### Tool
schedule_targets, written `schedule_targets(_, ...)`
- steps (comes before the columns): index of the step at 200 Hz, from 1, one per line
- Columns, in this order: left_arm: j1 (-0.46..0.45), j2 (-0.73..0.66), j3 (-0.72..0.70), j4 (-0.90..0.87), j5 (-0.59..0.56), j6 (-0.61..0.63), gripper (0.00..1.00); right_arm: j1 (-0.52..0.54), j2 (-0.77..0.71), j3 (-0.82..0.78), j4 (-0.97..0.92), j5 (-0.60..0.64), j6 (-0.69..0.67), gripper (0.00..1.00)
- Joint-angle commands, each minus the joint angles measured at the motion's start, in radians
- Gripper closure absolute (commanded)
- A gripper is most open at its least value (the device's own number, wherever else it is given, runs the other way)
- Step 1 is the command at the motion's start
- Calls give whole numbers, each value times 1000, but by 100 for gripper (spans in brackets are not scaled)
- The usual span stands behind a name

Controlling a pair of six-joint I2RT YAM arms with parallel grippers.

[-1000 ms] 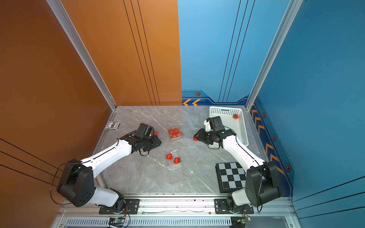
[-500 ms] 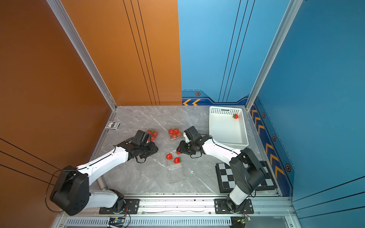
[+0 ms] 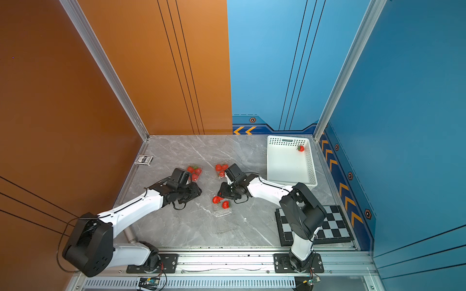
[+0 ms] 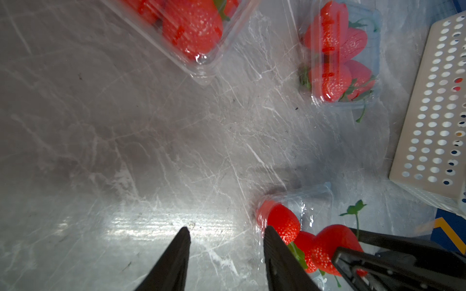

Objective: Pack strawberries into containers
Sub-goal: Place the strawberry in the packing box.

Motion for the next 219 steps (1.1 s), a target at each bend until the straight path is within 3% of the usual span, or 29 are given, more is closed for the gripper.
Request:
schedule_targets(1, 10, 3, -17, 13, 21, -1, 50, 5, 22, 33, -12, 43, 11, 69)
schedule_targets(117, 13, 21, -11, 21, 24, -1, 50, -1, 51, 43, -54, 72, -7, 49)
schedule_targets(219, 15, 36, 13, 22, 27, 7, 50, -21, -90, 21, -155, 101, -48, 47)
